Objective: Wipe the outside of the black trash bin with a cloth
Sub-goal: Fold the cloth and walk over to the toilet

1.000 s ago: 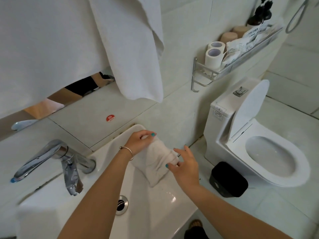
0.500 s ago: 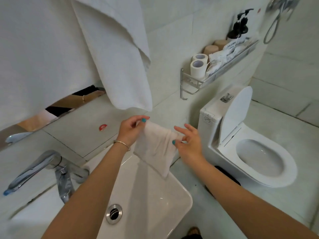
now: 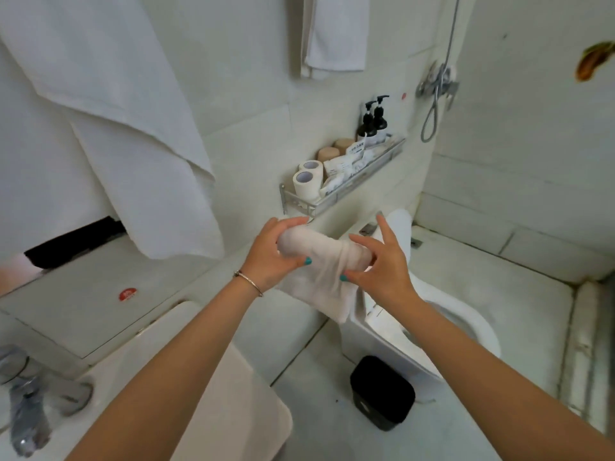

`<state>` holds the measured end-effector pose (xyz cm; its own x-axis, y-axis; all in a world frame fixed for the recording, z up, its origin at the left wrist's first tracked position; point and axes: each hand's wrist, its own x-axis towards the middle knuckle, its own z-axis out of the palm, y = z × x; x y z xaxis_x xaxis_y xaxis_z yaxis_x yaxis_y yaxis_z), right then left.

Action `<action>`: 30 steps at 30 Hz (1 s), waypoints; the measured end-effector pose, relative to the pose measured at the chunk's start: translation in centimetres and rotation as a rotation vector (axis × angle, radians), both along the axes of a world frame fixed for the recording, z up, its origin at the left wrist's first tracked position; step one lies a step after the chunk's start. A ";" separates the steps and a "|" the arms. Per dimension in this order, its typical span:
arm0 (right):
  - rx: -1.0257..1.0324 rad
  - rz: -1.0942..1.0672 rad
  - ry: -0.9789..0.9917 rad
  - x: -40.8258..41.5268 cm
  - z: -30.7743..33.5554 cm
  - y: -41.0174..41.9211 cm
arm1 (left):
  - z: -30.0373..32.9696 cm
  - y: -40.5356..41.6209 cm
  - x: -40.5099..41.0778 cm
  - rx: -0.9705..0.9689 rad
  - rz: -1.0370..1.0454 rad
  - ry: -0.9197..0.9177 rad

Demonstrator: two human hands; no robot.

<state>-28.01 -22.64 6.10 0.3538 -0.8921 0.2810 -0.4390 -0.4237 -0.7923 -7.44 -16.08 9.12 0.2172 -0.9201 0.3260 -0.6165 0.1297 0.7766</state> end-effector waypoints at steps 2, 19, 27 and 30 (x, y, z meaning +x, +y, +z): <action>-0.035 -0.046 0.032 -2.6 0.4 -0.8 | 0.0 -1.2 -2.4 -0.021 0.038 -0.071; 0.223 0.175 -0.287 -19.6 -1.9 -0.8 | -2.9 -3.6 -18.2 0.130 0.009 -0.050; 0.136 -0.029 -0.341 -23.4 -6.6 1.3 | -8.5 -1.6 -22.4 0.258 -0.025 0.438; 0.103 -0.053 -0.234 -25.0 -8.0 1.4 | -10.5 -1.9 -23.2 0.290 -0.019 0.491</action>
<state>-53.01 -21.24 -1.90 0.2414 -0.9358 0.2569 -0.2580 -0.3171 -0.9126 -30.64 -17.98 -1.33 0.2618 -0.9621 -0.0756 -0.1741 -0.1241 0.9769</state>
